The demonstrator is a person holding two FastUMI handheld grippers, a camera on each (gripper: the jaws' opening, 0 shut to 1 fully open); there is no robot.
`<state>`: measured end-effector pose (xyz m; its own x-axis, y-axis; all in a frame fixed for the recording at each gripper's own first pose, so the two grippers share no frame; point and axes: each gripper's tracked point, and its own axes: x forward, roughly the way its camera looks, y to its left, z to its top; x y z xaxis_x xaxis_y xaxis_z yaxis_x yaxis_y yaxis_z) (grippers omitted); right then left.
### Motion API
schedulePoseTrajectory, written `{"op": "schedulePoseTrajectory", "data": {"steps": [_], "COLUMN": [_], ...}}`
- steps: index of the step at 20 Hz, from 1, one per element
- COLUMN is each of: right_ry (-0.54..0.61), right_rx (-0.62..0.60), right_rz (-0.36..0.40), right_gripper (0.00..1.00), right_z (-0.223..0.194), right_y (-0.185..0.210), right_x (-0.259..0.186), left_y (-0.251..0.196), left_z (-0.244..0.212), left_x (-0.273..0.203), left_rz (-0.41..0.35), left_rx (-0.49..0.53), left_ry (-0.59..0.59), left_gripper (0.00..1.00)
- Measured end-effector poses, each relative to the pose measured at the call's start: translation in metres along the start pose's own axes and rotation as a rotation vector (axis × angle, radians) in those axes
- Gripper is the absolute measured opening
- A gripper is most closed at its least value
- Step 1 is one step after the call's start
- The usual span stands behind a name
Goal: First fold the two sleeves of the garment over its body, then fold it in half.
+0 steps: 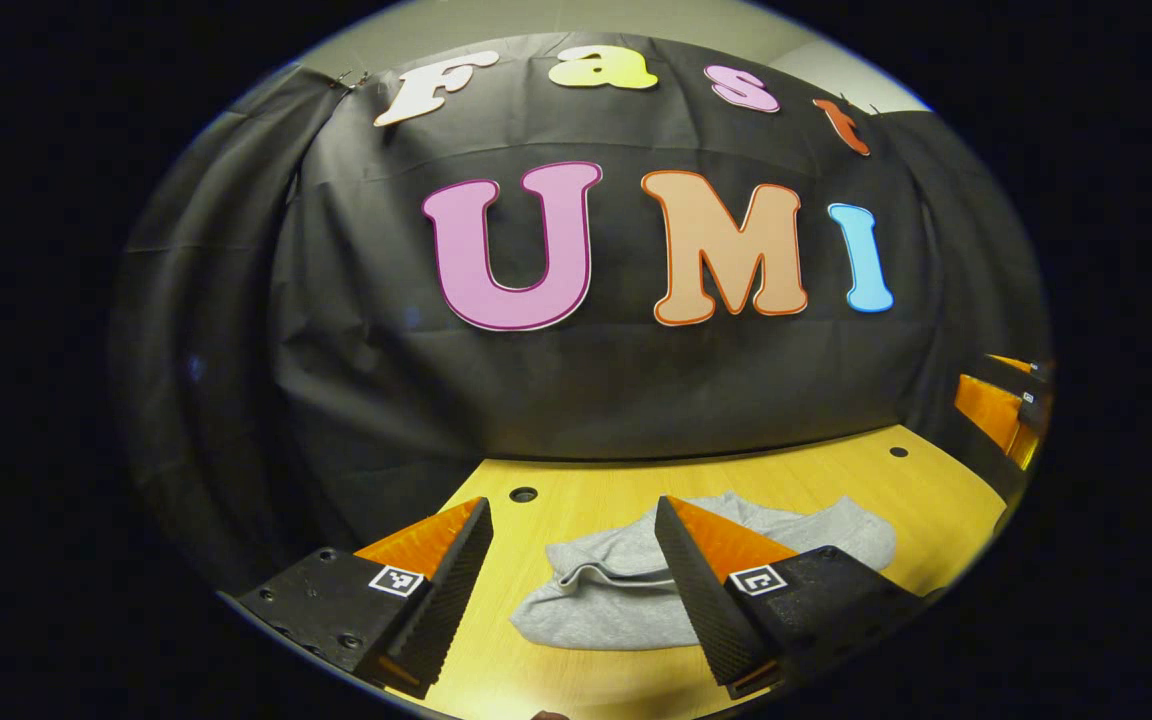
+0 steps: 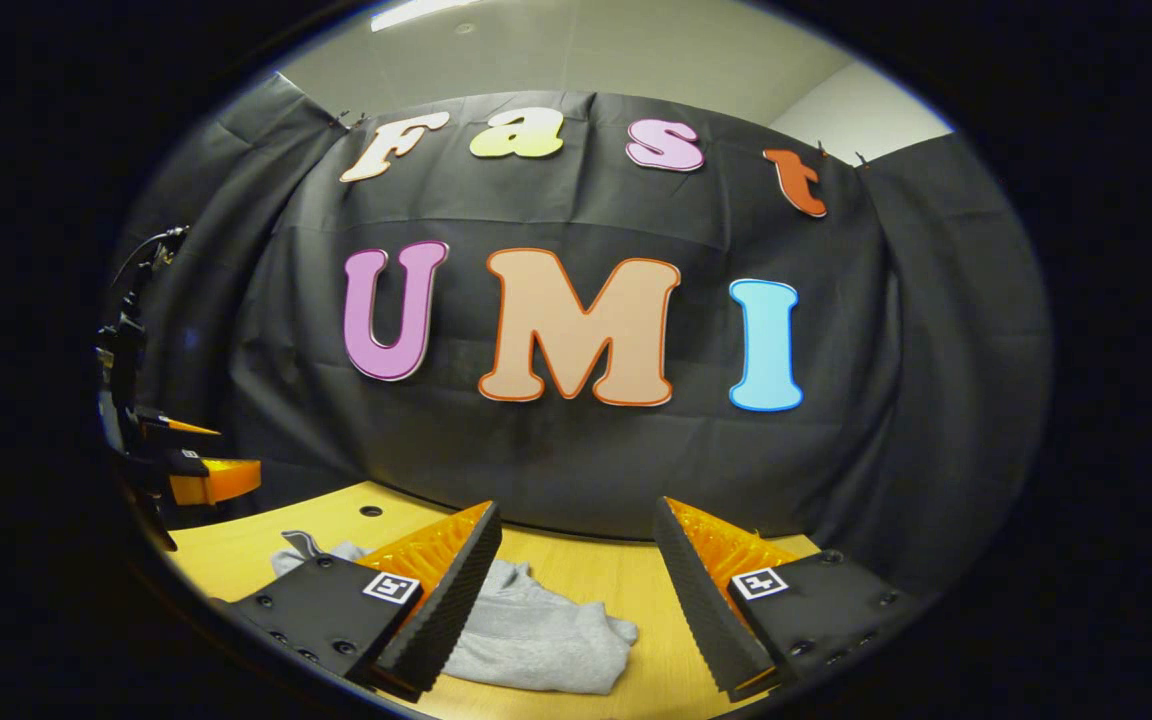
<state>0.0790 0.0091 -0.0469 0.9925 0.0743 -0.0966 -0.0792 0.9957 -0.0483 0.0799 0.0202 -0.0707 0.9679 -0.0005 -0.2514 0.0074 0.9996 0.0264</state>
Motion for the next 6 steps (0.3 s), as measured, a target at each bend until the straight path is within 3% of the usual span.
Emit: {"op": "schedulePoseTrajectory", "data": {"steps": [6], "right_ry": [0.004], "right_rx": [-0.014], "right_rz": [0.009], "right_gripper": [0.97], "right_z": [0.002], "right_y": [0.008], "right_x": [-0.001], "left_y": [0.004], "left_z": [0.016], "left_x": [-0.008], "left_rz": [0.016], "left_rx": [0.04], "left_ry": [-0.052], "left_gripper": [0.97]}}
